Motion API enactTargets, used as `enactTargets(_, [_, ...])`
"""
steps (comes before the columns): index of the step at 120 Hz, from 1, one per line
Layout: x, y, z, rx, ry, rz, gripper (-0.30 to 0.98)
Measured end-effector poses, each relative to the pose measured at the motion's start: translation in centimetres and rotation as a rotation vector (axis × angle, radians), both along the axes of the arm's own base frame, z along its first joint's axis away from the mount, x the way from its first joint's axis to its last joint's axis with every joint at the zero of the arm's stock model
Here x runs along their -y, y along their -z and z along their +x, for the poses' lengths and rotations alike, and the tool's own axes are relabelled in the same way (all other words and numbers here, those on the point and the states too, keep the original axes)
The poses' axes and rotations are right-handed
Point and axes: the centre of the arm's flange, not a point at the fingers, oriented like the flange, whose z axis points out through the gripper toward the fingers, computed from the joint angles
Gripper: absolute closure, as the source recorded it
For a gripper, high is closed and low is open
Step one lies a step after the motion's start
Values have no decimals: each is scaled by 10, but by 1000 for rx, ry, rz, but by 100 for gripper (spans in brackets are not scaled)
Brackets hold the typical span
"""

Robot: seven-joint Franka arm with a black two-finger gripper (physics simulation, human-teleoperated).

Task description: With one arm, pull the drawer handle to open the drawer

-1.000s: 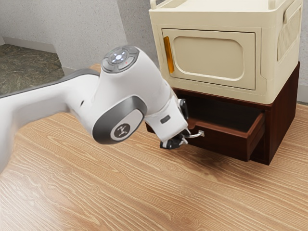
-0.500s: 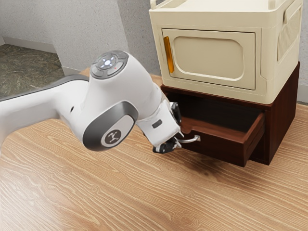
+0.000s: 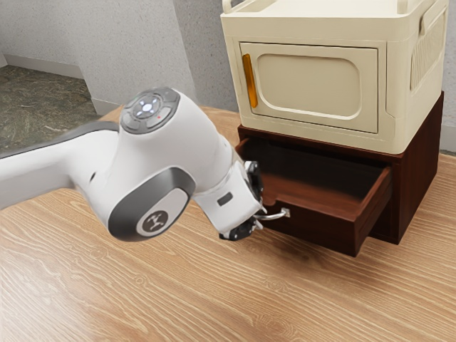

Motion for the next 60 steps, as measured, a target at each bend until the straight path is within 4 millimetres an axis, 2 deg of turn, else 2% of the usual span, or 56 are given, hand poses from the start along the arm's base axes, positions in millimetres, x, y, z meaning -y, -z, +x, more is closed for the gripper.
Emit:
enactTargets(19, [10, 2, -12, -1, 7, 0, 61])
enactTargets(42, [11, 2, -19, 3, -3, -4, 63])
enactTargets(54, [11, -3, -25, 11, -7, -4, 67])
enactTargets(60, [16, -15, -31, 32, -1, -2, 65])
